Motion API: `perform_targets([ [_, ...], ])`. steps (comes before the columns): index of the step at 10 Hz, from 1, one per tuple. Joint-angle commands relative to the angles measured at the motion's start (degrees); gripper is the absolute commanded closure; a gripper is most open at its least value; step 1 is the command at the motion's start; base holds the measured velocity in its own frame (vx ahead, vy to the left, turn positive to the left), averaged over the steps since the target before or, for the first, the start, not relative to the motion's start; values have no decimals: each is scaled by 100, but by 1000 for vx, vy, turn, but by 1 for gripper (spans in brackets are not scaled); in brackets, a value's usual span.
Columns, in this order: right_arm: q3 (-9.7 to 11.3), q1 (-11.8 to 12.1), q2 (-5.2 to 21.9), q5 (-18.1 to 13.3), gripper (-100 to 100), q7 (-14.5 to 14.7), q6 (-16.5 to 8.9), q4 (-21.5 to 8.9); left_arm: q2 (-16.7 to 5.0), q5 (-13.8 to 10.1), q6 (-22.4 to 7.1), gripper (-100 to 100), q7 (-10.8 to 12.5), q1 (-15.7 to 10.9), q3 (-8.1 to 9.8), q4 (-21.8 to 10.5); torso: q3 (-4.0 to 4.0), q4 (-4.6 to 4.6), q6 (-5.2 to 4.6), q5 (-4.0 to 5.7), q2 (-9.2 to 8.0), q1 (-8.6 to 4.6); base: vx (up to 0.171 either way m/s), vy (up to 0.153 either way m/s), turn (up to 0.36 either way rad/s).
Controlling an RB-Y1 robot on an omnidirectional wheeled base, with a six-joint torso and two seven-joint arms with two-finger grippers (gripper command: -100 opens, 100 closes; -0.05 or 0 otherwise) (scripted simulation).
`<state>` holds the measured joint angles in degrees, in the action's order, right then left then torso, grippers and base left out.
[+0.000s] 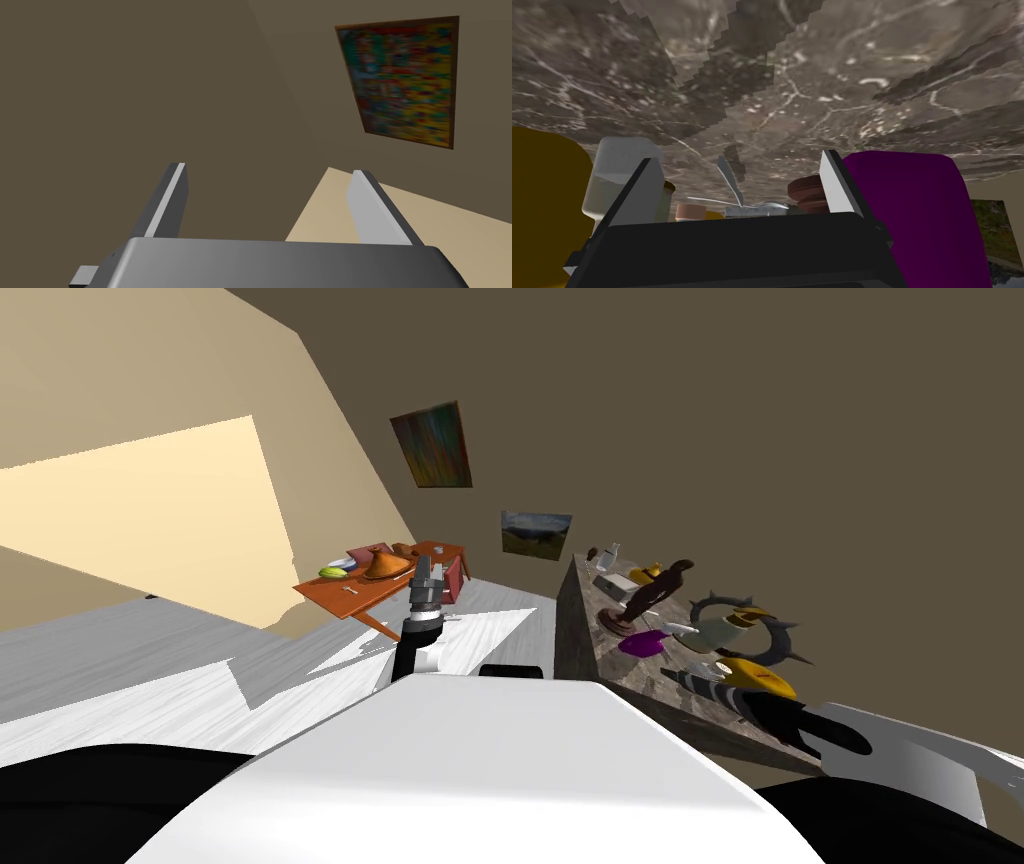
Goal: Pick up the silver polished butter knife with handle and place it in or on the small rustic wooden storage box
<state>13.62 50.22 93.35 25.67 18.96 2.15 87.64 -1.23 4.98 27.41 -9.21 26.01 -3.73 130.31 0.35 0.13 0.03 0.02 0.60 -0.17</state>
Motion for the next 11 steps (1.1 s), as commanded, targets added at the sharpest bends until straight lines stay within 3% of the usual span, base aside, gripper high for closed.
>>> perform_targets([
  [1, 241, -138, 207, 127, -100, 30, -132, -37, 0, 0, 0, 0, 0, 0, 0, 0, 0, 0, 0, 0, 0, 0, 223, -86, 125],
  [4, 460, -228, 390, 331, -100, 31, -288, -55, -1, 0, 0, 0, 0, 1, 1, 0, 15, 7, -2, 10, 25, -38, 228, -134, 87],
  [6, 463, -238, 386, 340, -100, 32, -282, -51, -1, 0, 0, 0, 0, 1, 1, 0, 11, 5, -2, 10, 17, -34, 143, -95, 52],
  [7, 467, -245, 392, 346, 0, 30, -289, -50, 0, 0, 0, 0, 0, 0, 0, 0, -8, -2, -5, 6, -17, -10, 17, -12, 3],
  [8, 497, -242, 308, 254, -100, 70, -130, -193, 0, 0, 0, 0, 0, -1, 0, 0, -25, -10, -7, 1, -46, 9, 61, 11, -71],
  [11, 591, -234, 54, -19, -100, 190, 344, -620, 1, 0, 0, 0, 0, 1, 0, 0, -10, -4, -9, -5, -17, 29, 152, 29, -124],
])
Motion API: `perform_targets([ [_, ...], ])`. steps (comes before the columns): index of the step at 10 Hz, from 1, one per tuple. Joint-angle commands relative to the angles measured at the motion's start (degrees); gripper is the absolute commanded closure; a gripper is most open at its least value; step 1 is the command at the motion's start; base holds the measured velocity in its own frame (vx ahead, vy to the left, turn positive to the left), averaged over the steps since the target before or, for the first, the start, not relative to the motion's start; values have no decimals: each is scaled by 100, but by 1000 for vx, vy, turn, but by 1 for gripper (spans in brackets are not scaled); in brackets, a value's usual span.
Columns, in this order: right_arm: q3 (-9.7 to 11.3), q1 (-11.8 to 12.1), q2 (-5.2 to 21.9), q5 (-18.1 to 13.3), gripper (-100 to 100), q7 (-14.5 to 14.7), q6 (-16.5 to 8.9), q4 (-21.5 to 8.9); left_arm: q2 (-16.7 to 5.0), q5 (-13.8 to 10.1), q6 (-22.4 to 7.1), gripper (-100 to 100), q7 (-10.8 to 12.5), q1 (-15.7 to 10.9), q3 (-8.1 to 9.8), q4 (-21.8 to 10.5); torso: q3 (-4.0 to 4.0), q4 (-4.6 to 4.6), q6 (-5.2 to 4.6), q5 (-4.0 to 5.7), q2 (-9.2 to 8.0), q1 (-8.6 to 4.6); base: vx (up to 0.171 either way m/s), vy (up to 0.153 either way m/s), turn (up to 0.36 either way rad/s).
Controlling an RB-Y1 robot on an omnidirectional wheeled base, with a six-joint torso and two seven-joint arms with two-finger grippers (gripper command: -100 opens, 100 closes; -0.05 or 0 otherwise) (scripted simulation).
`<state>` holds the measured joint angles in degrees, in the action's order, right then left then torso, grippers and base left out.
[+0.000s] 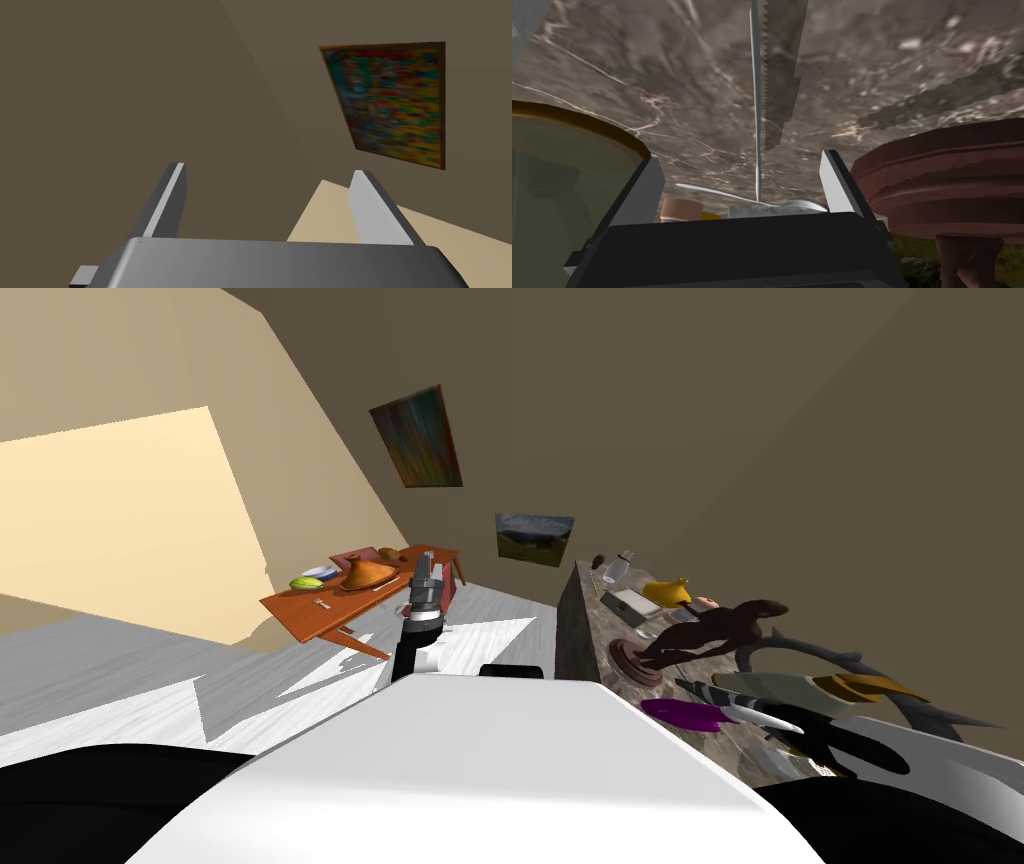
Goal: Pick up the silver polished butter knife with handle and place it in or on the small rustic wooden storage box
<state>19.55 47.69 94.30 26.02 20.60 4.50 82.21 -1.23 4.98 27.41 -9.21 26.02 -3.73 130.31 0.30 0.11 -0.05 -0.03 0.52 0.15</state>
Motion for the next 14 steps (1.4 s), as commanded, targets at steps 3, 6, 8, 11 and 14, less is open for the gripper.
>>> perform_targets([
  [3, 92, 27, -294, -328, -100, 147, 584, -504, 0, 0, 0, 0, 0, 0, 0, 0, -1, 0, 1, 0, -3, -1, 153, 29, -123],
  [6, 186, 35, -548, -601, -100, 267, 1046, -931, 0, 0, 0, 0, 0, 0, 0, 0, -2, -1, 2, 0, -4, -2, 146, 36, -115],
  [8, 256, -47, -504, -578, 100, 214, 1010, -944, 0, 0, 0, 0, 0, -2, 0, 0, -12, -3, 10, 14, -25, -11, 33, 16, -13],
  [11, 253, -45, -512, -564, 100, 192, 1011, -934, 0, 0, 0, 0, 0, -3, 0, 0, -27, -8, 16, 17, -52, -28, 3, 2, -5],
  [14, 123, 30, -379, -419, 100, 187, 742, -646, 0, 0, 0, 0, 0, -3, 0, 0, -28, -9, 15, 18, -52, -32, -29, -7, 52],
])
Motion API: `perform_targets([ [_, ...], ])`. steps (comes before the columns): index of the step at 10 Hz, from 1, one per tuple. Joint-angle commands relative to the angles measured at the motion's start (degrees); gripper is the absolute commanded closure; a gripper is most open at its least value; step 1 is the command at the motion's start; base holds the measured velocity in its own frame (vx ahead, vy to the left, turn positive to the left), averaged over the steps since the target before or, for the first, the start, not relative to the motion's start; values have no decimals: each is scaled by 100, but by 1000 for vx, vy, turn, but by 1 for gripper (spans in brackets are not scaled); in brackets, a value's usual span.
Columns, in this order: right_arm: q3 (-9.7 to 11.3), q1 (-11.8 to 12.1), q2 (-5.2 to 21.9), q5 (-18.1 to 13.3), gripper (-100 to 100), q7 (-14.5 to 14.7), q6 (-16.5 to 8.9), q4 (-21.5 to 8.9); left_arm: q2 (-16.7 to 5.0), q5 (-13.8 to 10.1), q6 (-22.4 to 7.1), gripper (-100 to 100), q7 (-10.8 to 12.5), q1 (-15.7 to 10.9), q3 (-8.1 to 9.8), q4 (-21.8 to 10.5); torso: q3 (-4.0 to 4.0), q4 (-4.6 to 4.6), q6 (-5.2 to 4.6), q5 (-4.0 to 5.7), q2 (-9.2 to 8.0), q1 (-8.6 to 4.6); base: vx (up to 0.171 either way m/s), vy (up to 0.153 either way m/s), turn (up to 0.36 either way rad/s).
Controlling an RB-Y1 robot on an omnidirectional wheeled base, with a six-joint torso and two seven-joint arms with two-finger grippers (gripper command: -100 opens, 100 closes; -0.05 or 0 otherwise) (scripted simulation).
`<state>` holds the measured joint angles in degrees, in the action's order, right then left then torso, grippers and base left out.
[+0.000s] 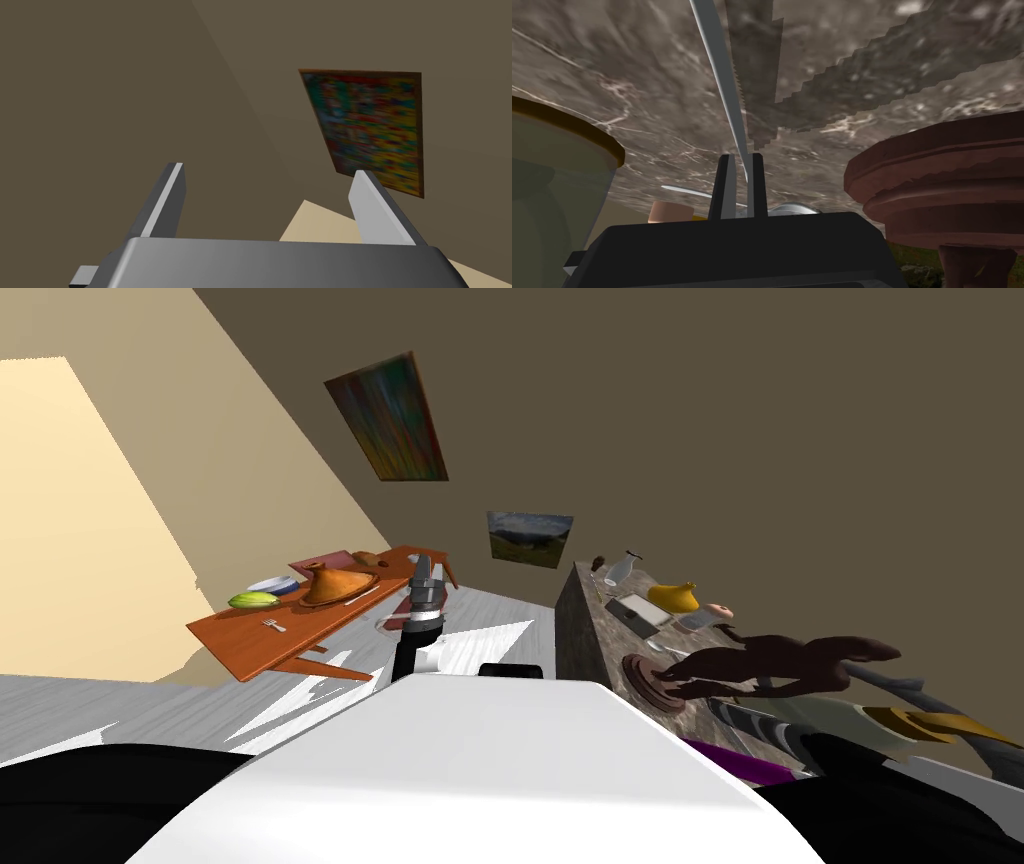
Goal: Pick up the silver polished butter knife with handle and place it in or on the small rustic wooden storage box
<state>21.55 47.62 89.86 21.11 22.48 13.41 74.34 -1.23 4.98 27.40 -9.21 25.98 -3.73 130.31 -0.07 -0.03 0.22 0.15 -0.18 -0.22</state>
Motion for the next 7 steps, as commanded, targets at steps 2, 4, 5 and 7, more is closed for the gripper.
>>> perform_targets([
  [2, -108, 35, 150, 163, 100, -42, -307, 283, 0, 0, 0, 0, 0, -1, 0, 0, -15, -6, -4, 1, -26, -2, -149, -31, 127],
  [4, -170, 29, 318, 345, 100, -122, -624, 568, 0, 0, 0, 0, 0, 0, 0, 0, -15, -6, -13, 2, -24, -7, -125, -29, 85],
  [5, -202, 26, 403, 436, 100, -162, -782, 710, 0, 0, 0, 0, 0, 0, 0, 0, -18, -7, -9, 1, -29, -3, -156, -30, 141],
  [7, -264, 21, 572, 619, 100, -242, -1098, 995, 0, 0, 0, 0, 0, 0, 0, 0, -20, -9, -14, 1, -32, -11, -143, -43, 111],
])
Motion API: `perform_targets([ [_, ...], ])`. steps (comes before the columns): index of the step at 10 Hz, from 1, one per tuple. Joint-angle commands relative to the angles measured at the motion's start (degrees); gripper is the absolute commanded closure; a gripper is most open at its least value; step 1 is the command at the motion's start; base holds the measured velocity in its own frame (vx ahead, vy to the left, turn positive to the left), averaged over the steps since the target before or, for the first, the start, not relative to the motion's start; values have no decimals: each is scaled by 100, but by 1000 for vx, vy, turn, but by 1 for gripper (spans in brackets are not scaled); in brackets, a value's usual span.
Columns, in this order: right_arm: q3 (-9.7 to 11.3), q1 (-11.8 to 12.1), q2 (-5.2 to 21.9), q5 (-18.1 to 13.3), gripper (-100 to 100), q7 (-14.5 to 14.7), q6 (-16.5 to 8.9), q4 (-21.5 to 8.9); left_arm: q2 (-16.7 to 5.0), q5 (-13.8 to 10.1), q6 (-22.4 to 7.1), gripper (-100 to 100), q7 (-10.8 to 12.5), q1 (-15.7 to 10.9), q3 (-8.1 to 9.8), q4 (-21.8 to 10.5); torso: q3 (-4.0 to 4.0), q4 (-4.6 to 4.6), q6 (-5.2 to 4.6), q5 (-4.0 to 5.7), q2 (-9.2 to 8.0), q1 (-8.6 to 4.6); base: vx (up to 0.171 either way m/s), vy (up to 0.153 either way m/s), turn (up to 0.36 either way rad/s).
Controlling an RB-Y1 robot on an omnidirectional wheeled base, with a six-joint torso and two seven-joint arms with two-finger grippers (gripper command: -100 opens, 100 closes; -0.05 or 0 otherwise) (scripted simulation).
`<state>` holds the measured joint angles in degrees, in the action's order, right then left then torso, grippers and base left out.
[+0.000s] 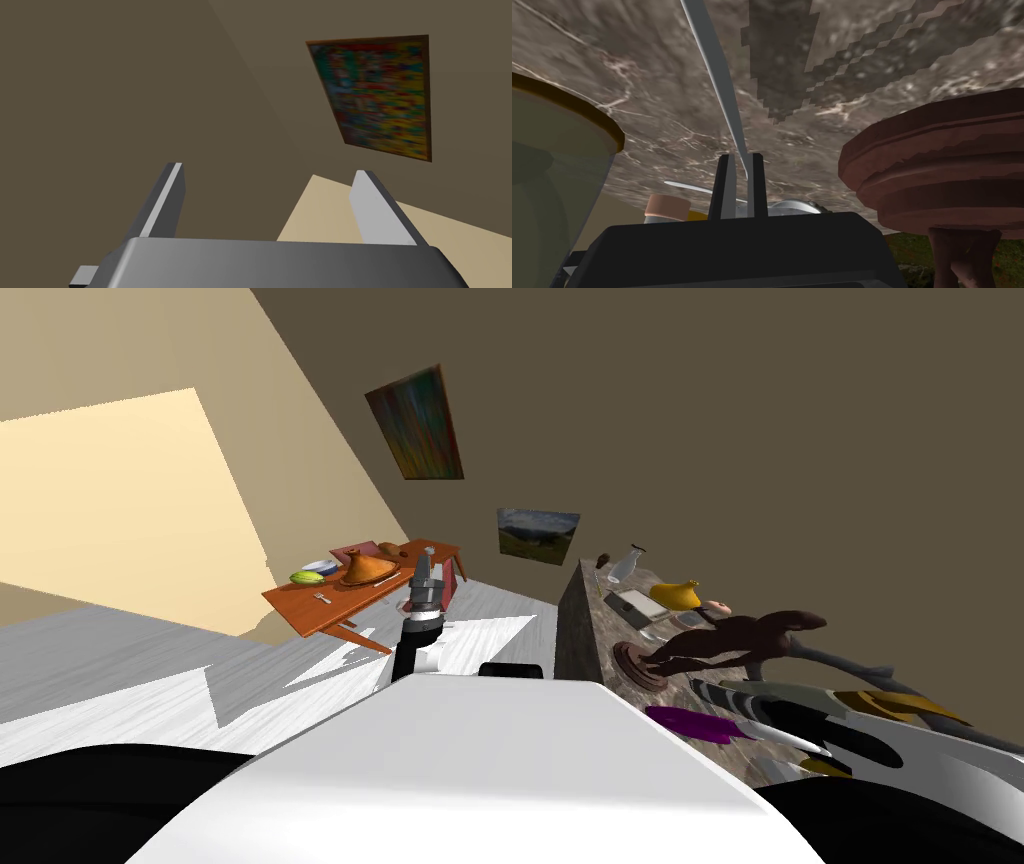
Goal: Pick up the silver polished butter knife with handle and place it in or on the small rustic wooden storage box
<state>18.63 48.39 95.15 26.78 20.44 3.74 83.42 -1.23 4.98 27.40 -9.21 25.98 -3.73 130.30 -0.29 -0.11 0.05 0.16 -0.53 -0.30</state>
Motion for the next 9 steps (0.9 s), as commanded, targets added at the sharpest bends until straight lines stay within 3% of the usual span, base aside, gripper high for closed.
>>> perform_targets([
  [1, -4, -59, 128, 143, 100, -78, -286, 229, 0, 0, 0, 0, 0, 0, 0, 0, 0, 0, 0, 0, 0, 0, -158, -27, 101],
  [2, -35, -62, 212, 234, 100, -118, -445, 371, 0, 0, 0, 0, 0, 0, 0, 0, -2, -1, -1, 0, -3, 3, -159, -38, 138],
  [3, 14, -89, 175, 179, 100, -98, -322, 276, 0, 0, 0, 0, 0, 0, 0, 0, -2, -1, -1, 0, -3, 0, -69, -19, 41],
  [4, 8, -92, 185, 188, 0, -105, -356, 296, 0, 0, 0, 0, 0, 1, 0, 0, 9, 3, -10, 0, 18, 2, -11, -3, -9],
  [5, 61, -60, 249, 152, 100, -17, -252, 222, 0, 0, 0, 0, 0, 2, 0, 0, 20, 8, -8, 0, 37, 6, -104, 62, -121],
  [8, 68, -189, 543, 23, 100, 201, 104, -63, 1, 0, 0, 0, 0, 1, -1, 0, -7, -3, -15, -15, -11, 63, -152, 137, -77],
  [9, 68, -189, 543, 23, 100, 201, 104, -63, 2, 0, 0, 0, 0, 1, -1, 0, -5, -2, -12, -22, -6, 82, -67, 109, -25],
])
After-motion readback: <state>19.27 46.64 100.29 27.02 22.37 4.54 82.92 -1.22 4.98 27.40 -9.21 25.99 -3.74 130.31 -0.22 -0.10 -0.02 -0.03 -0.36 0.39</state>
